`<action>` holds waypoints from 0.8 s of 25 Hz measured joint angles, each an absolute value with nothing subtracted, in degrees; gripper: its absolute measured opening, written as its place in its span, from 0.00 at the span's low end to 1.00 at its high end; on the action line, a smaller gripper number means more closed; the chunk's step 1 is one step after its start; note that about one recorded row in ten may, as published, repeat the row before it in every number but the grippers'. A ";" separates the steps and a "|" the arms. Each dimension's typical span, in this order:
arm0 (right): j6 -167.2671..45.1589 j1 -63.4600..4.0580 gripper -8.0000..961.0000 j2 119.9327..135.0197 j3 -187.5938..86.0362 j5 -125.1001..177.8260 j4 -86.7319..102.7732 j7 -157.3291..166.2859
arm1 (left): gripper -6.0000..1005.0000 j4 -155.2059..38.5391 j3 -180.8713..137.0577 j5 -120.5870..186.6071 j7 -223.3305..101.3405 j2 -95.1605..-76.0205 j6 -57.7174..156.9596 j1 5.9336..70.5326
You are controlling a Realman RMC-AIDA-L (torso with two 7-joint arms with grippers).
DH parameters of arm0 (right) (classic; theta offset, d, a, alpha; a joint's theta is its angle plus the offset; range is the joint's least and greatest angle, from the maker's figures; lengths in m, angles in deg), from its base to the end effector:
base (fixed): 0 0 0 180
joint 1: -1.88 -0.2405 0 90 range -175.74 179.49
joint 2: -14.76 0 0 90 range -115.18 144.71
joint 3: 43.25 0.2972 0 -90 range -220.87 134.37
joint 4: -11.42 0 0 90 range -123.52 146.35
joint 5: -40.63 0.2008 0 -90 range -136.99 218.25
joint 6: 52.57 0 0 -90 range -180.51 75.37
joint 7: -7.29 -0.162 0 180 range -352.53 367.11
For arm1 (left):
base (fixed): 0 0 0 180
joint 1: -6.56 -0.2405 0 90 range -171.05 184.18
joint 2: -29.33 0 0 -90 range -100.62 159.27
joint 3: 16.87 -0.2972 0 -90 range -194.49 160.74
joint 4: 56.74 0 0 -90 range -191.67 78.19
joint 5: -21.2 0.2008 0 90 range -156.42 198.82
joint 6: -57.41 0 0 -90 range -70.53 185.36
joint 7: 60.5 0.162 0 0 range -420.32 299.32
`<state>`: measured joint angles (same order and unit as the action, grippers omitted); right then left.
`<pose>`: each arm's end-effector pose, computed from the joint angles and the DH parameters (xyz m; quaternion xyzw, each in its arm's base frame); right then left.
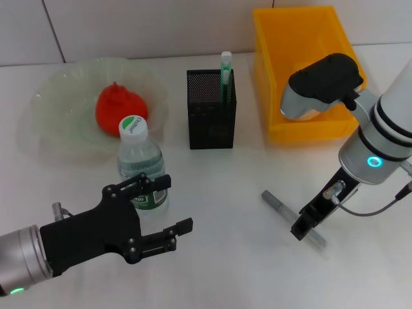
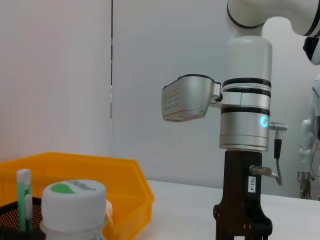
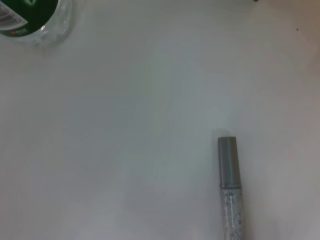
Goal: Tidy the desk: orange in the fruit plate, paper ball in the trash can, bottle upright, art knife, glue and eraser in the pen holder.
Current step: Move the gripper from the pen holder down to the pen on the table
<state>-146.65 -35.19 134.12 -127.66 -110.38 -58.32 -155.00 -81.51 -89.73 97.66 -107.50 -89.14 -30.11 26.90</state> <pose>0.2371 0.3491 -0.0594 -0.8497 0.4449 -0.2485 0.1354 -0.2797 0.2770 -0.0843 -0.9263 -0.0780 -0.3406 0.1411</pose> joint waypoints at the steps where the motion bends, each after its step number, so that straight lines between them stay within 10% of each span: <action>1: -146.50 -35.19 0.59 134.14 -127.91 -110.37 -58.27 -155.01 | 0.79 -81.51 -89.73 97.66 -107.50 -89.14 -30.11 26.90; 20: -145.62 -35.33 0.52 134.10 -130.27 -111.32 -57.68 -155.72 | 0.79 -81.65 -89.82 98.24 -107.75 -89.15 -30.39 26.88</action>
